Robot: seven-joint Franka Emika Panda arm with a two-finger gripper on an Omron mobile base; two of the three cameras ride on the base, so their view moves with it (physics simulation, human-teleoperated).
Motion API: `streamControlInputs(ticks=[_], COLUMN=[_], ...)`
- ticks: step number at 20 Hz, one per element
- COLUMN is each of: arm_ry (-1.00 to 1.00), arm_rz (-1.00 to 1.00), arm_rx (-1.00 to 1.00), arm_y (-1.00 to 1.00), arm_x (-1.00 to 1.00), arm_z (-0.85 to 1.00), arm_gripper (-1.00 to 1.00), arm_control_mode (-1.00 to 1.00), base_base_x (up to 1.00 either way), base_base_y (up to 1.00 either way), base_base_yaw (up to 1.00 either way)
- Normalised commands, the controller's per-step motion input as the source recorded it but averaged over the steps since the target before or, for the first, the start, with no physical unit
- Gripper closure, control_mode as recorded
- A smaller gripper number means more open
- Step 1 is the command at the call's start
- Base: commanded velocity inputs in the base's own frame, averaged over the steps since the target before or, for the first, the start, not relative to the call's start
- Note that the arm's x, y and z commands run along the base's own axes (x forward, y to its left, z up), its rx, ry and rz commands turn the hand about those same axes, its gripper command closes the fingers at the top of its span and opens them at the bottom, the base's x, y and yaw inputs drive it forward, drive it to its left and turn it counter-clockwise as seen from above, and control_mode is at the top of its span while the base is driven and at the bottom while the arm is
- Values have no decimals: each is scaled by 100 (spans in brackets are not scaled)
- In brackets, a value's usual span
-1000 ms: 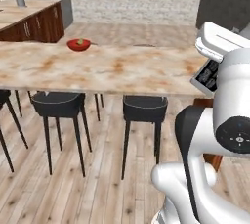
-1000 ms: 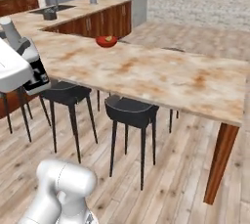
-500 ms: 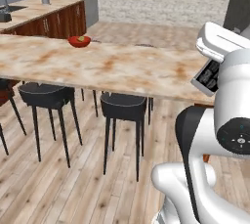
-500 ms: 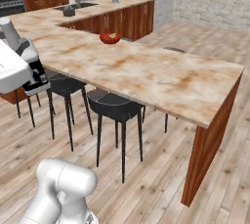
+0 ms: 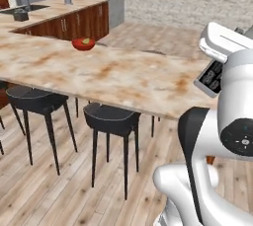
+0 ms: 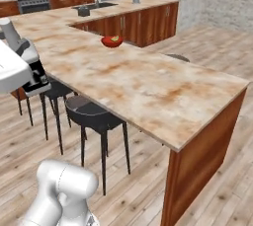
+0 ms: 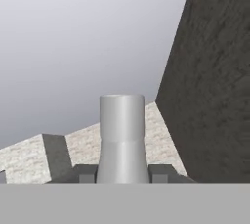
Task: There is a bowl on the dining counter. Grab a lemon wedge from the fridge and place it in the bowl. Then get the liquor bottle and glass cup from the cabinet and place them next to the bowl.
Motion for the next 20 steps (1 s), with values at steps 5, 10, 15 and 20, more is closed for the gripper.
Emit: streamControlInputs(ticks=[5,10,15,20], arm_ry=[0,0,0,0], arm_rz=[0,0,0,0], arm_rx=[0,0,0,0], arm_y=[0,0,0,0], arm_x=[0,0,0,0], arm_z=[0,0,0,0], arm_gripper=[100,100,100,100], arm_control_mode=[100,100,100,100], base_base_x=[26,11,-3,-12], base_base_y=[-91,-91,-93,-92], base_base_yaw=[28,27,26,29])
